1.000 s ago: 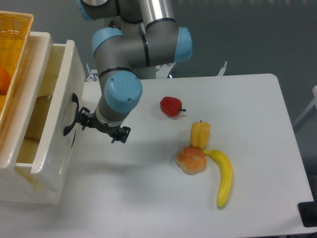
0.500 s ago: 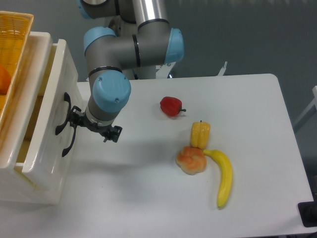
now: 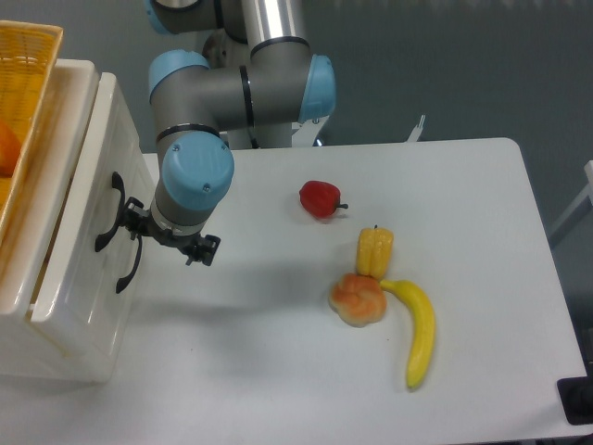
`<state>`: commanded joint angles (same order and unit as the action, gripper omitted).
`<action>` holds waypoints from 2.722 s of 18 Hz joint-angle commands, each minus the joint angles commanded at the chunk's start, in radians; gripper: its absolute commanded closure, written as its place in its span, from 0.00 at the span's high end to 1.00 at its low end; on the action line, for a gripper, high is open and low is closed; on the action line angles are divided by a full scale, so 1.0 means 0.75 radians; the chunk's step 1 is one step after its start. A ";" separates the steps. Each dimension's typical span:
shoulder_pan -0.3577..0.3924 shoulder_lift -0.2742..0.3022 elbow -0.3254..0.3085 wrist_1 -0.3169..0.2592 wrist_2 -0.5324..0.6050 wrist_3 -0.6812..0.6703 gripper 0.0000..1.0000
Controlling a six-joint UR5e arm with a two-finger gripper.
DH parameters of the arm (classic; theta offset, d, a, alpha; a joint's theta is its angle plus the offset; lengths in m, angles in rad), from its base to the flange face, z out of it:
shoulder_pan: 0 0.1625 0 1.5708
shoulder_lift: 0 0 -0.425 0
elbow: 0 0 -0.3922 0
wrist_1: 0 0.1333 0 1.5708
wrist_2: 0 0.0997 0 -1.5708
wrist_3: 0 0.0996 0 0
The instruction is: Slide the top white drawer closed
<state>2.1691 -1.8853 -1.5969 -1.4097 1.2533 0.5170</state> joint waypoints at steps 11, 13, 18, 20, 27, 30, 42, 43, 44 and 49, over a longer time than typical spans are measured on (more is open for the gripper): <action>-0.002 0.000 0.004 -0.002 -0.004 -0.006 1.00; 0.012 0.000 0.018 0.000 0.000 0.000 1.00; 0.110 0.002 0.037 0.006 0.008 0.043 1.00; 0.163 0.002 0.037 0.010 0.010 0.047 1.00; 0.311 0.010 0.086 0.004 0.161 0.129 1.00; 0.370 0.012 0.090 0.004 0.245 0.257 1.00; 0.693 0.129 0.104 0.002 0.397 0.932 1.00; 0.726 0.151 0.102 0.002 0.395 0.965 1.00; 0.763 0.170 0.100 0.000 0.395 1.010 1.00; 0.828 0.198 0.098 -0.004 0.397 1.111 1.00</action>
<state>2.7903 -1.7365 -1.5232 -1.4128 1.5509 1.3499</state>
